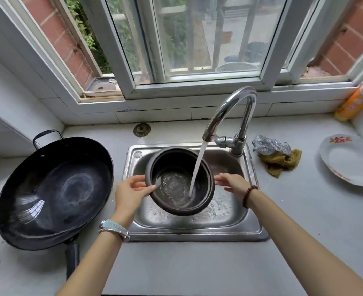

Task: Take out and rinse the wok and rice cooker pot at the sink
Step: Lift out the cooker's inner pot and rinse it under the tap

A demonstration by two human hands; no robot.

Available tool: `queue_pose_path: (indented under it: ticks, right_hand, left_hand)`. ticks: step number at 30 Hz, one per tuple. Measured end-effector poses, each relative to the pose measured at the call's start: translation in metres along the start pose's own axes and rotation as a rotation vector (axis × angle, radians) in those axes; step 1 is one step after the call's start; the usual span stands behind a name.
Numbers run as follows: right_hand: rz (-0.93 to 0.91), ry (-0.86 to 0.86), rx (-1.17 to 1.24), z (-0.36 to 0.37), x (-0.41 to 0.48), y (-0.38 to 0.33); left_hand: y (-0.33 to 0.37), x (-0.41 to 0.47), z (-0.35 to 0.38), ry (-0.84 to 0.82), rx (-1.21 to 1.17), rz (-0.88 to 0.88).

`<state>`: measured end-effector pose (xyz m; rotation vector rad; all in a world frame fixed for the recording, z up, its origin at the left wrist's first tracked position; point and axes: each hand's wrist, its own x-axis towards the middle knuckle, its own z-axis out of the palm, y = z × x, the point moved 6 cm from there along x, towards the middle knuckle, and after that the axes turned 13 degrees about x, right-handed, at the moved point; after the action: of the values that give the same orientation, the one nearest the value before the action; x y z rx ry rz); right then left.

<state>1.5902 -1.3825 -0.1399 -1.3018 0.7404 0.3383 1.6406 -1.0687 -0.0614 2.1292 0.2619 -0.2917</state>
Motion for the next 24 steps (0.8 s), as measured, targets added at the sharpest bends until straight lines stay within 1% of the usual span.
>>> queue_pose_path:
  ticks: [2, 6, 12, 16, 20, 24]
  right_hand:
    - [0.012, -0.002, -0.029, -0.005, -0.005, 0.007]
    - [-0.016, 0.0, -0.095, -0.011, -0.013, 0.02]
    - [-0.065, 0.03, -0.215, -0.001, -0.017, 0.035]
    - [-0.033, 0.054, -0.238, 0.004, -0.019, 0.039]
    - [0.027, 0.058, -0.295, 0.008, -0.023, 0.036]
    - [0.071, 0.084, -0.362, 0.007, -0.03, 0.023]
  left_hand:
    - [-0.003, 0.0, 0.007, -0.067, -0.082, -0.043]
    - [0.003, -0.001, 0.012, -0.131, -0.178, -0.082]
    - [0.01, 0.0, 0.01, -0.141, -0.203, -0.143]
    - [0.008, 0.005, 0.007, -0.165, -0.186, -0.153]
    - [-0.002, 0.011, 0.001, -0.175, -0.223, -0.242]
    - [-0.012, 0.014, 0.001, -0.221, -0.251, -0.314]
